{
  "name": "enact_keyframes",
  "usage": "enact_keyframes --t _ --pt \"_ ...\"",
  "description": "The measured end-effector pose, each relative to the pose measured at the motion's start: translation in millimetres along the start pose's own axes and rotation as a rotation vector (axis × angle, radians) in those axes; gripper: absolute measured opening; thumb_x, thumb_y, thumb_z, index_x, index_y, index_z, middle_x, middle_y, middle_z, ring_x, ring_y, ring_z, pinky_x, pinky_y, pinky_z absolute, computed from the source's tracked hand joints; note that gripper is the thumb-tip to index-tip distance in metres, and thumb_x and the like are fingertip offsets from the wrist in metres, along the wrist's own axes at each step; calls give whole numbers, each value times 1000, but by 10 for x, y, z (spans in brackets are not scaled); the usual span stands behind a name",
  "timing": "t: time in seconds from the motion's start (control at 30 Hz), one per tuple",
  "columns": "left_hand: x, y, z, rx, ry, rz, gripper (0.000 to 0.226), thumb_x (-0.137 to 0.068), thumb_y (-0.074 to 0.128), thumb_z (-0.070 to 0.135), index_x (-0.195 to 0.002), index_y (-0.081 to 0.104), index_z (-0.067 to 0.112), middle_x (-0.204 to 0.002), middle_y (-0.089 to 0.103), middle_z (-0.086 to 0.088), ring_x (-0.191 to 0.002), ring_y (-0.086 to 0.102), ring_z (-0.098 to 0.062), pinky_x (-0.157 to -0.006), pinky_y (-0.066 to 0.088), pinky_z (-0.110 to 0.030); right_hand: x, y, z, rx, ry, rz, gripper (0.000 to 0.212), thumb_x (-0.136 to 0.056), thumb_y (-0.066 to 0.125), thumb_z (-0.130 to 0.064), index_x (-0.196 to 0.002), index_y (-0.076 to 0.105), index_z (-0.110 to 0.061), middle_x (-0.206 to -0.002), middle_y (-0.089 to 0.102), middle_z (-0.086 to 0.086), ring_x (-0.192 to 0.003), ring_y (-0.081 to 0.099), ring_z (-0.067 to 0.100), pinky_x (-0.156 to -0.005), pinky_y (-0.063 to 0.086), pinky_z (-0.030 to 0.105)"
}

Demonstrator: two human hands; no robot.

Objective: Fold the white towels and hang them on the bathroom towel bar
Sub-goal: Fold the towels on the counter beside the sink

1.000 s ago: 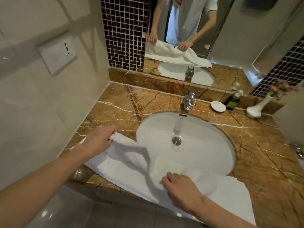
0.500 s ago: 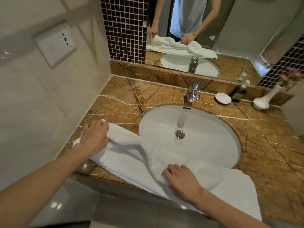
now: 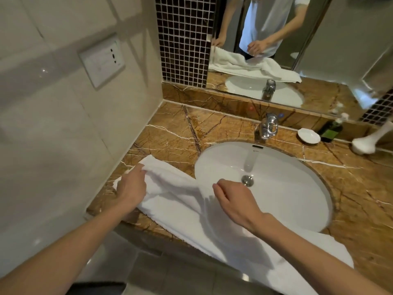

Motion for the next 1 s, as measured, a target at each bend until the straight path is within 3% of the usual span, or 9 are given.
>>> enact_keyframes --t 0.07,0.13,0.23,0.33,0.47,0.6,0.73,0.87,1.0 --pt "55 -15 -25 192 -58 -21 25 -99 36 20 -108 59 17 -96 67 -14 -70 68 -27 -68 57 -41 -315 66 -55 -65 32 7 28 -96 40 -30 -70 47 -21 -75 61 3 -73 56 27 -63 40 36" --pt "100 -19 -46 347 -122 -46 20 -97 41 18 -95 61 19 -86 69 -12 -58 67 -19 -59 56 -35 -617 221 -112 -132 47 -52 22 -95 42 -26 -90 61 -16 -96 67 6 -87 59 26 -73 44 34" --pt "150 -8 -97 615 -300 -83 16 -92 49 16 -94 64 13 -81 71 -11 -64 71 -19 -64 59 -36 -948 471 -248 -302 37 -194 30 -98 45 -25 -118 62 -10 -117 65 7 -105 58 25 -83 42 30" --pt "236 30 -64 861 -476 -47 18 -88 58 29 -81 67 14 -83 72 -8 -73 71 -23 -68 59 -35 -1168 704 -398 -362 -49 -299 31 -97 49 -20 -121 61 -5 -117 64 14 -104 60 28 -84 43 29" --pt "272 -55 -4 897 -640 231 37 -76 73 41 -57 55 15 -62 61 3 -63 57 -19 -60 47 -28 -1166 987 -524 -419 -3 -490 69 -89 61 -27 -148 27 -20 -125 54 10 -105 57 23 -91 47 32" --pt "250 -65 112 1243 -788 305 30 -72 79 18 -71 50 16 -71 58 2 -65 53 -16 -57 44 -25 -1075 1151 -590 -271 -152 -553 89 -79 67 -37 -151 18 -16 -154 29 7 -136 33 24 -113 27 42" --pt "295 -54 178 1537 -742 168 31 -75 72 9 -104 60 8 -98 69 -16 -84 69 -31 -66 58 -38 -1111 1096 -546 -415 -54 -648 54 -89 58 -37 -138 39 -22 -136 49 5 -115 50 20 -97 41 35" --pt "321 -77 102 1685 -711 -9 48 -79 69 19 -122 54 2 -115 65 -23 -103 64 -38 -90 51 -51 -1270 1003 -473 -833 230 -654 36 -96 46 -38 -123 54 -14 -108 54 10 -94 50 23 -77 40 33" --pt "308 -82 22 1755 -631 -123 48 -68 70 18 -113 61 5 -104 71 -18 -93 69 -35 -74 57 -43 -1322 1055 -473 -984 428 -731 43 -94 47 -47 -105 59 -6 -98 55 15 -87 50 27 -82 40 35"
Point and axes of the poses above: each hand's wrist, its own x-axis away from the middle knuckle, its own y-axis out of the palm, z = x × y, the point moved 4 cm from there along -x, towards the middle knuckle
